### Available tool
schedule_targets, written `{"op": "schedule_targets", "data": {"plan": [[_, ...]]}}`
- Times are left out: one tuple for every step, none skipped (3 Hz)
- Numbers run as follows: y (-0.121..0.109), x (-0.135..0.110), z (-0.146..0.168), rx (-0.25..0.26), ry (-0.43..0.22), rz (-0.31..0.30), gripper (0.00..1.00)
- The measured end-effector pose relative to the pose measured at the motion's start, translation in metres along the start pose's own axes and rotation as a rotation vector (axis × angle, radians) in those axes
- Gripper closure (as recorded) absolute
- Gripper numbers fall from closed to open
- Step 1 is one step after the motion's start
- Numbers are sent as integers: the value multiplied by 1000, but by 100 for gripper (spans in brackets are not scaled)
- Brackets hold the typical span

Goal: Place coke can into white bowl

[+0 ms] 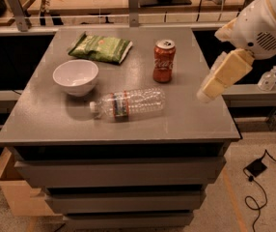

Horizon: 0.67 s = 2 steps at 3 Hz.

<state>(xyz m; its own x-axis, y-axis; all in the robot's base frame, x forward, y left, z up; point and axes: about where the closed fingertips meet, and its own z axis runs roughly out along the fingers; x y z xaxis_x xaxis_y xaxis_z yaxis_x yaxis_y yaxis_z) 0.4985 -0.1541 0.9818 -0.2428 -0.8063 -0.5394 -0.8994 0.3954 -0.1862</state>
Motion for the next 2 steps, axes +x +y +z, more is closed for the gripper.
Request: {"op": "schedule_targets", "data": {"plan": [[-26,-20,54,11,-42,24,0],[-27,-19,54,16,-47,29,0]]}}
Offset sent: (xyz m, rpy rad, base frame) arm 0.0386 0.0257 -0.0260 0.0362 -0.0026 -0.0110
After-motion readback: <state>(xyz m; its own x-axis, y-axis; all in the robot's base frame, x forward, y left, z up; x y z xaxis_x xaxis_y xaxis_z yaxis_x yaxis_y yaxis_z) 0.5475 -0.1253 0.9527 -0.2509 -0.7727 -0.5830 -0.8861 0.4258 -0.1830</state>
